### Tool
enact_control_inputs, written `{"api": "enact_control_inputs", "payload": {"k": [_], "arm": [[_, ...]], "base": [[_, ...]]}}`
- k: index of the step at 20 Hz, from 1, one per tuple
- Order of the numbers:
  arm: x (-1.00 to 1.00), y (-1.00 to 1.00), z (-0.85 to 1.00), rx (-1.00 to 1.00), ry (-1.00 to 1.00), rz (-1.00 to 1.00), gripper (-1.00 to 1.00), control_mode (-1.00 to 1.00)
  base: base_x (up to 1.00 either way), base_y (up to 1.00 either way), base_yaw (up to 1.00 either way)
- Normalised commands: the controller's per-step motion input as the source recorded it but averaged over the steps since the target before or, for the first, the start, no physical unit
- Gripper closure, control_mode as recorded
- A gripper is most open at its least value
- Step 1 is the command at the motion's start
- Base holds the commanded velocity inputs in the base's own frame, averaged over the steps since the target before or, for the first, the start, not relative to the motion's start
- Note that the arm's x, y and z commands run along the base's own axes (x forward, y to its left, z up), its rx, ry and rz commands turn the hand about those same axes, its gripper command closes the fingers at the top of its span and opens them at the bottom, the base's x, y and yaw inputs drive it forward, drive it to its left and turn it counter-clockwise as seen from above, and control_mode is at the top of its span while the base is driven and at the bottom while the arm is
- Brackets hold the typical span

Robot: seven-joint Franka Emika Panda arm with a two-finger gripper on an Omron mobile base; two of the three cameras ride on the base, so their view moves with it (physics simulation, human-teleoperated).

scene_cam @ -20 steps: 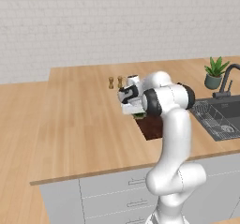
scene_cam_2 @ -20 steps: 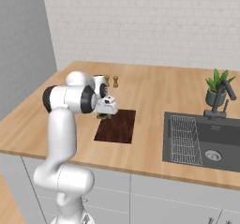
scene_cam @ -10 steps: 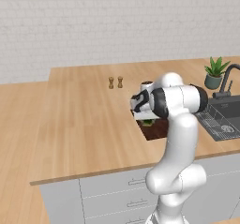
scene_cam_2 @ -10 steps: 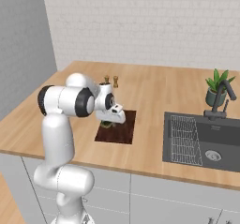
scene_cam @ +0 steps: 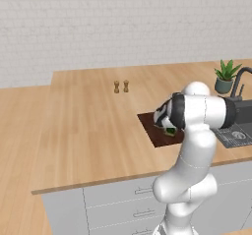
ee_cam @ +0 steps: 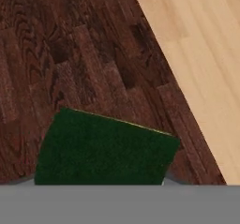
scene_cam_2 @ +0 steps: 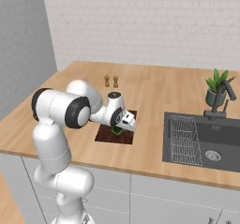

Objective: Pick up the sponge from the counter and clean the cutting board by briefly scrubbing or pressing down on the cutting board. Once finished, release the sponge.

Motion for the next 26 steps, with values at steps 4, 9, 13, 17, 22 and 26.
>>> {"api": "enact_control_inputs", "payload": {"k": [4, 9, 13, 17, 22, 26], "arm": [[-0.14, -0.44, -0.86, -0.03, -0.07, 0.00, 1.00, -1.00], [0.06, -0.15, -0.51, -0.04, -0.01, 0.01, 1.00, -1.00], [0.05, -0.37, 0.09, 0.02, 0.00, 0.00, 1.00, -1.00], [0.60, 0.00, 0.09, 0.02, -0.03, -0.01, 1.00, -1.00], [0.59, 0.00, -0.06, 0.03, 0.02, 0.00, 1.00, -1.00], [0.01, 0.60, -0.47, 0.00, 0.03, 0.00, 1.00, -1.00]], "base": [[0.00, 0.00, 0.00], [0.00, 0.00, 0.00], [0.00, 0.00, 0.00], [0.00, 0.00, 0.00], [0.00, 0.00, 0.00], [0.00, 0.00, 0.00]]}}
